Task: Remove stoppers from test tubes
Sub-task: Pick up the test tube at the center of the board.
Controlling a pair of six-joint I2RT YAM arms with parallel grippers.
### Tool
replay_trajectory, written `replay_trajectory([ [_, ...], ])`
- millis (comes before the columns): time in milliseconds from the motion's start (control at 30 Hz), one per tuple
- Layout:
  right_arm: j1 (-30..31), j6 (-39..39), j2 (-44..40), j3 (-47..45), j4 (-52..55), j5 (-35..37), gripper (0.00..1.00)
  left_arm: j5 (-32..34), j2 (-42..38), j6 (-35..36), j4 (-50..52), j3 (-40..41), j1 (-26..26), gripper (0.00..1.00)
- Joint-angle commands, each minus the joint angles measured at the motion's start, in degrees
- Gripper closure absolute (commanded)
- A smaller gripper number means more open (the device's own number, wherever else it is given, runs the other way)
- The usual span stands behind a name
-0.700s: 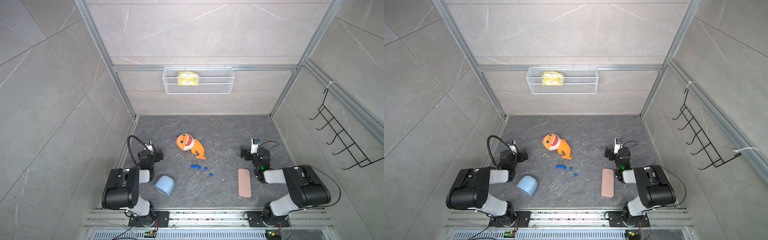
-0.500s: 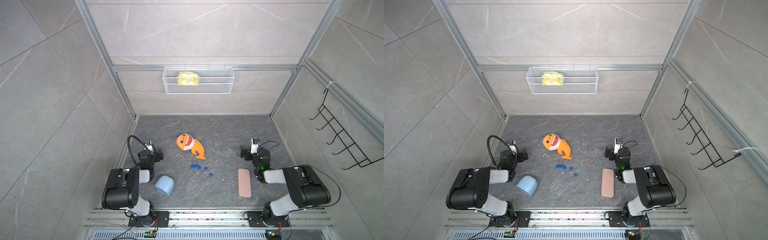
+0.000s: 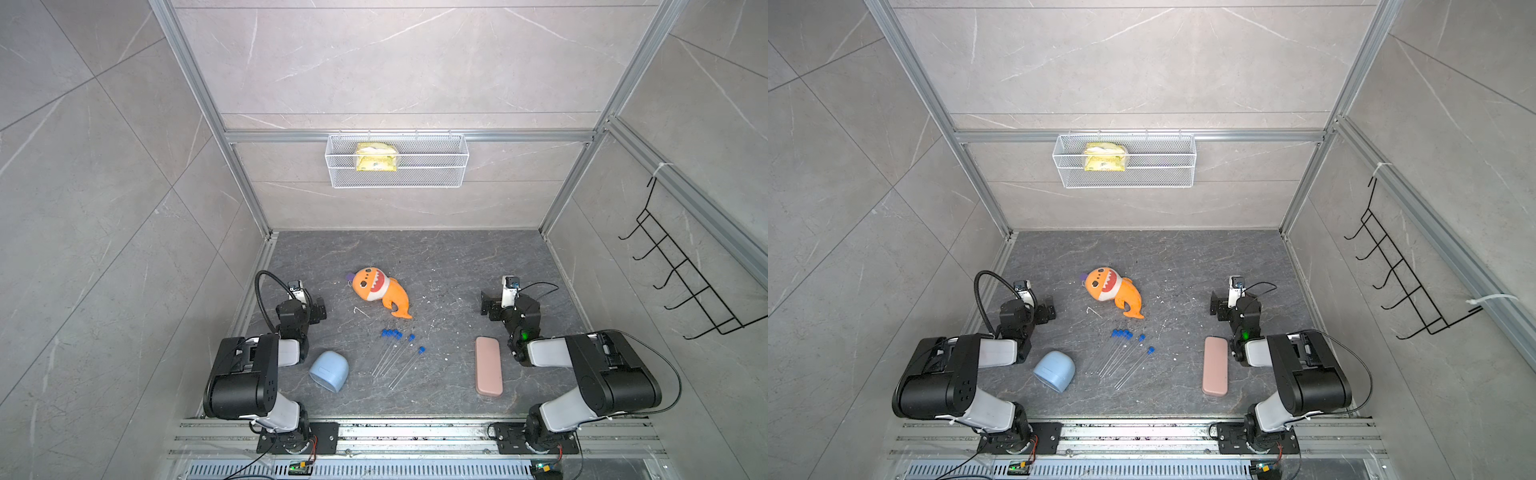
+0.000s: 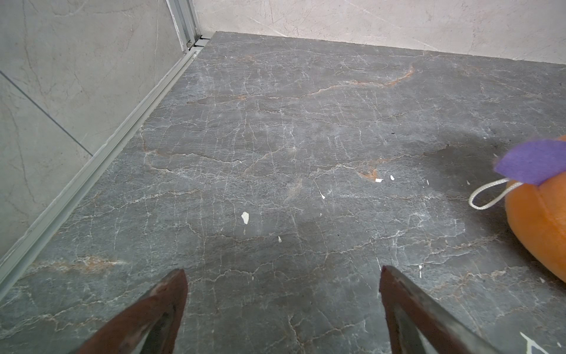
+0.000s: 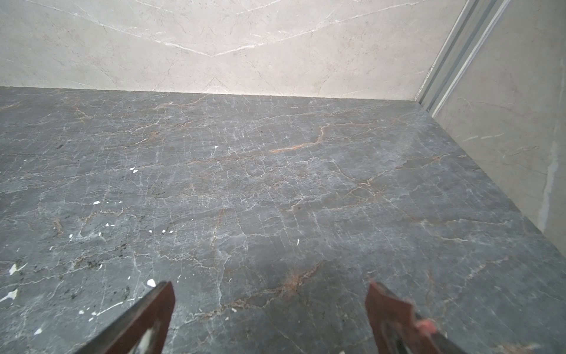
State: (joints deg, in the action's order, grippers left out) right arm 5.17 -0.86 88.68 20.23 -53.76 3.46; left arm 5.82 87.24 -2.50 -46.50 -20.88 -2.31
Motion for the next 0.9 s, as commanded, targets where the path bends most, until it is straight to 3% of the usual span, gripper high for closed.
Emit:
replay_trajectory([
  [0,0.1,0.9,-0.8,-0.5,-0.2,0.8,0.00,-0.5,-1.5,1.4,-1.1,0.0,-0.5,0.00],
  [267,0.0,1.0,-0.8,-0.5,-0.3,0.7,0.00,-0.5,-1.5,1.3,-1.1,0.0,-0.5,0.00],
  [333,0.0,1.0,-0.9,-0.2,0.4,0.5,0.00,0.1,-1.9,1.3,-1.7,0.1,-0.5,0.07],
  [467,0.2,-1.0,-1.8,1.1,3.4,-3.8,0.00,4.4,-12.2,-0.1,17.3,-6.3,0.1,0.18],
  [500,0.9,-2.2,-3.4,2.0,6.7,-4.8,0.00,6.1,-14.4,-2.0,21.7,-8.5,0.5,0.19],
  [533,3.0,-2.9,-6.2,4.7,13.9,-1.3,0.00,7.3,-16.3,-4.3,26.2,-10.8,0.9,0.20],
  [600,5.0,-0.2,-11.1,14.3,36.2,2.7,0.00,8.0,-18.2,-8.1,34.4,-15.1,1.9,0.25],
  [633,5.6,0.8,-12.4,18.0,41.7,3.6,0.00,8.3,-18.9,-9.1,37.5,-16.8,2.4,0.28],
  [733,9.2,3.4,-18.5,21.9,46.8,4.5,0.00,9.5,-20.0,-11.5,46.4,-21.6,6.1,0.34],
  [800,11.8,8.7,-21.4,25.8,53.3,9.6,0.00,11.4,-20.2,-12.9,53.8,-24.8,10.0,0.36],
  [867,13.1,13.0,-21.6,30.9,62.1,7.6,0.00,13.3,-20.1,-12.8,59.3,-27.2,14.6,0.38],
])
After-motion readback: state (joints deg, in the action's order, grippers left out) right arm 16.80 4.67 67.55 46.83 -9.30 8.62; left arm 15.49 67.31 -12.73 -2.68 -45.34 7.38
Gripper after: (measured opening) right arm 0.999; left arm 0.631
